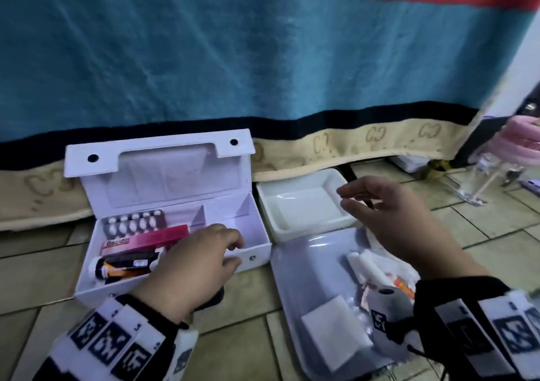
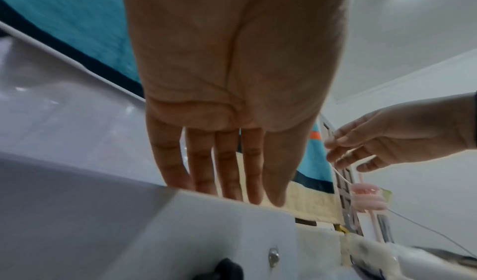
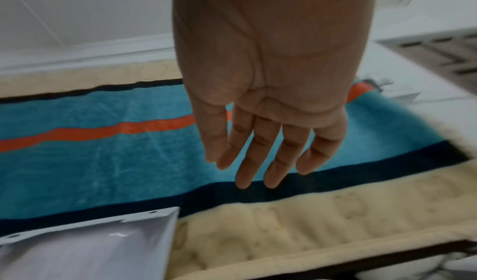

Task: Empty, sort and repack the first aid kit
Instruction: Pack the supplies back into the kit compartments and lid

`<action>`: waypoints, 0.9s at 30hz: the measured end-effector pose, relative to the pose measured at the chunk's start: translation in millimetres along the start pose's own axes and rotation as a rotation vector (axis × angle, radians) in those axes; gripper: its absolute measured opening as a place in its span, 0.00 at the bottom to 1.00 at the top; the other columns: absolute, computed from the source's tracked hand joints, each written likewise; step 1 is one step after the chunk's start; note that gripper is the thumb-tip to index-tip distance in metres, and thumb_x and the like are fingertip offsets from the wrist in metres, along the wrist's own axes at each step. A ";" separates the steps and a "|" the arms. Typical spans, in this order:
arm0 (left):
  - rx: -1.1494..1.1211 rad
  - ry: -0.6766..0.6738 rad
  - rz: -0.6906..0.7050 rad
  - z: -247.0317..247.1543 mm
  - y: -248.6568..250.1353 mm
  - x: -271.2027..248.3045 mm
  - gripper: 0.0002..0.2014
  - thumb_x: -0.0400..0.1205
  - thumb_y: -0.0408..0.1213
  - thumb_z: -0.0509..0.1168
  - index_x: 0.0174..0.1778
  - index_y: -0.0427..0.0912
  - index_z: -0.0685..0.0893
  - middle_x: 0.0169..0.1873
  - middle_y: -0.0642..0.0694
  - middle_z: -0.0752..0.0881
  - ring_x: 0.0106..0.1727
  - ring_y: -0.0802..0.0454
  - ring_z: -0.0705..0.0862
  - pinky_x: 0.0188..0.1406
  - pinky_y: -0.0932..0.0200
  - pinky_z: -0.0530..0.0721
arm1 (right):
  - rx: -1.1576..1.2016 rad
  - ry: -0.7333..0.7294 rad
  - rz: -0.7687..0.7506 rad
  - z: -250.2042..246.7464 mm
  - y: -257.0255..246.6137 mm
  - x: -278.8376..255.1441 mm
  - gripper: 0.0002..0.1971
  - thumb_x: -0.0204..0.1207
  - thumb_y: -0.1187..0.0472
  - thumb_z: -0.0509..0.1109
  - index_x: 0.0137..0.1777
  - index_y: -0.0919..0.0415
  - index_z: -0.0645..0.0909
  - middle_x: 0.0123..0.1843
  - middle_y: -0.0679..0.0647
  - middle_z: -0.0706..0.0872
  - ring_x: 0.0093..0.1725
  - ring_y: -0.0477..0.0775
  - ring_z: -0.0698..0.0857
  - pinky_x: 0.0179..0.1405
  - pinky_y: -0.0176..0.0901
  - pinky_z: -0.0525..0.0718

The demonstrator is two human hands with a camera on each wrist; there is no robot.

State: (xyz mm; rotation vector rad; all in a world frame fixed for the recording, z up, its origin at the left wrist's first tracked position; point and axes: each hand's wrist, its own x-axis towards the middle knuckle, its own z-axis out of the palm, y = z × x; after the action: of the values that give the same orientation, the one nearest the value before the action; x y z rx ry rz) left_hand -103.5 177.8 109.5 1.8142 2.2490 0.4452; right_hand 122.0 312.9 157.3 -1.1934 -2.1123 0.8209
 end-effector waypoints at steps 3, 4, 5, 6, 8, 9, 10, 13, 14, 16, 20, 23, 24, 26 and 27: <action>0.128 -0.071 0.006 6.1 8.1 13.4 0.10 0.79 0.43 0.64 0.56 0.57 0.81 0.52 0.56 0.84 0.55 0.54 0.82 0.54 0.54 0.81 | -0.077 0.071 0.064 -31.4 34.1 -17.1 0.07 0.72 0.63 0.74 0.41 0.48 0.85 0.39 0.42 0.89 0.40 0.36 0.85 0.42 0.25 0.79; 0.164 -0.067 -0.016 5.7 7.4 16.1 0.09 0.79 0.42 0.65 0.54 0.56 0.83 0.50 0.55 0.85 0.53 0.54 0.83 0.52 0.53 0.82 | -0.116 0.075 0.087 -38.0 42.8 -22.8 0.08 0.72 0.64 0.75 0.40 0.49 0.84 0.38 0.42 0.89 0.37 0.34 0.85 0.38 0.21 0.77; 0.181 -0.062 -0.036 5.5 8.6 19.0 0.08 0.78 0.41 0.65 0.51 0.56 0.84 0.47 0.54 0.86 0.49 0.54 0.84 0.50 0.53 0.83 | -0.163 0.073 0.120 -44.3 52.5 -28.8 0.07 0.72 0.64 0.74 0.41 0.50 0.84 0.38 0.44 0.89 0.35 0.35 0.84 0.34 0.20 0.76; 0.185 -0.063 -0.057 4.0 9.9 20.6 0.07 0.78 0.40 0.66 0.49 0.55 0.85 0.43 0.55 0.87 0.47 0.55 0.84 0.48 0.54 0.84 | -0.210 0.059 0.155 -47.8 60.7 -33.7 0.05 0.72 0.64 0.74 0.43 0.51 0.85 0.38 0.46 0.89 0.35 0.37 0.84 0.32 0.21 0.76; 0.182 -0.069 -0.083 1.1 14.0 23.2 0.05 0.76 0.39 0.69 0.44 0.55 0.86 0.39 0.57 0.87 0.43 0.58 0.84 0.46 0.57 0.84 | -0.303 0.018 0.223 -50.7 74.6 -40.1 0.06 0.73 0.62 0.74 0.48 0.55 0.87 0.41 0.49 0.88 0.39 0.45 0.85 0.33 0.25 0.74; 0.182 -0.072 -0.096 0.3 14.8 24.3 0.06 0.75 0.38 0.69 0.41 0.56 0.86 0.37 0.58 0.87 0.42 0.59 0.84 0.44 0.59 0.83 | -0.336 -0.003 0.249 -50.6 81.3 -39.7 0.07 0.73 0.62 0.73 0.50 0.56 0.87 0.42 0.49 0.88 0.39 0.46 0.84 0.34 0.27 0.74; 0.181 -0.071 -0.111 0.1 15.6 25.2 0.08 0.74 0.36 0.69 0.38 0.57 0.85 0.35 0.59 0.87 0.40 0.61 0.84 0.42 0.60 0.83 | -0.354 -0.019 0.268 -50.8 86.3 -38.2 0.08 0.73 0.61 0.73 0.52 0.56 0.86 0.44 0.49 0.88 0.37 0.46 0.83 0.33 0.29 0.74; 0.191 -0.062 -0.146 1.5 15.5 26.7 0.14 0.73 0.32 0.68 0.31 0.59 0.79 0.27 0.61 0.84 0.37 0.65 0.82 0.38 0.63 0.81 | -0.423 -0.098 0.294 -50.1 91.0 -26.9 0.15 0.75 0.57 0.71 0.62 0.50 0.81 0.51 0.53 0.88 0.39 0.49 0.83 0.36 0.35 0.75; 0.194 -0.055 -0.155 2.3 15.9 26.3 0.14 0.73 0.32 0.68 0.31 0.59 0.78 0.27 0.62 0.84 0.37 0.65 0.82 0.38 0.63 0.81 | -0.459 -0.156 0.277 -49.0 90.5 -22.6 0.19 0.75 0.56 0.71 0.67 0.47 0.78 0.54 0.54 0.87 0.44 0.50 0.83 0.40 0.37 0.76; 0.188 -0.033 -0.170 2.8 18.2 23.8 0.13 0.75 0.33 0.68 0.33 0.59 0.79 0.29 0.61 0.83 0.39 0.63 0.82 0.40 0.62 0.81 | -0.521 -0.284 0.224 -42.9 86.1 -13.4 0.27 0.76 0.52 0.70 0.74 0.41 0.69 0.59 0.55 0.84 0.52 0.52 0.83 0.49 0.40 0.77; 0.154 -0.025 -0.189 2.6 19.2 21.1 0.12 0.76 0.35 0.68 0.34 0.59 0.80 0.30 0.61 0.84 0.39 0.64 0.82 0.38 0.63 0.80 | -0.595 -0.434 0.168 -22.2 86.3 8.2 0.24 0.77 0.52 0.67 0.72 0.38 0.70 0.64 0.58 0.78 0.63 0.58 0.80 0.60 0.43 0.76; 0.134 -0.049 -0.217 2.2 16.5 23.8 0.13 0.75 0.33 0.68 0.33 0.59 0.80 0.28 0.61 0.85 0.33 0.72 0.78 0.28 0.70 0.71 | -0.668 -0.498 0.215 -11.4 84.7 18.0 0.21 0.77 0.52 0.66 0.71 0.40 0.73 0.66 0.59 0.76 0.69 0.60 0.73 0.70 0.47 0.71; 0.130 -0.052 -0.224 2.5 15.7 24.5 0.13 0.75 0.33 0.68 0.34 0.59 0.81 0.28 0.62 0.85 0.33 0.72 0.78 0.27 0.70 0.69 | -0.696 -0.516 0.229 -8.9 83.5 19.9 0.20 0.78 0.52 0.65 0.70 0.42 0.75 0.67 0.58 0.77 0.70 0.60 0.72 0.71 0.47 0.69; 0.129 -0.054 -0.233 2.6 15.7 25.0 0.12 0.75 0.33 0.69 0.35 0.59 0.82 0.28 0.62 0.85 0.34 0.71 0.78 0.28 0.70 0.69 | -0.722 -0.527 0.237 -5.5 83.4 22.0 0.17 0.78 0.52 0.64 0.66 0.47 0.79 0.67 0.58 0.78 0.69 0.61 0.71 0.71 0.47 0.69; 0.129 -0.054 -0.236 2.6 15.9 25.1 0.12 0.75 0.34 0.69 0.35 0.59 0.82 0.28 0.62 0.85 0.34 0.70 0.79 0.28 0.70 0.70 | -0.718 -0.524 0.233 -4.7 84.0 23.1 0.16 0.78 0.52 0.64 0.65 0.49 0.81 0.66 0.57 0.80 0.68 0.61 0.73 0.70 0.47 0.70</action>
State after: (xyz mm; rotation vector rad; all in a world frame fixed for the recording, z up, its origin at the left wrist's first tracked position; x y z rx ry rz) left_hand -93.5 205.6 113.4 1.5678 2.4646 0.2097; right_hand 159.8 369.0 102.3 -1.7545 -2.8770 0.5033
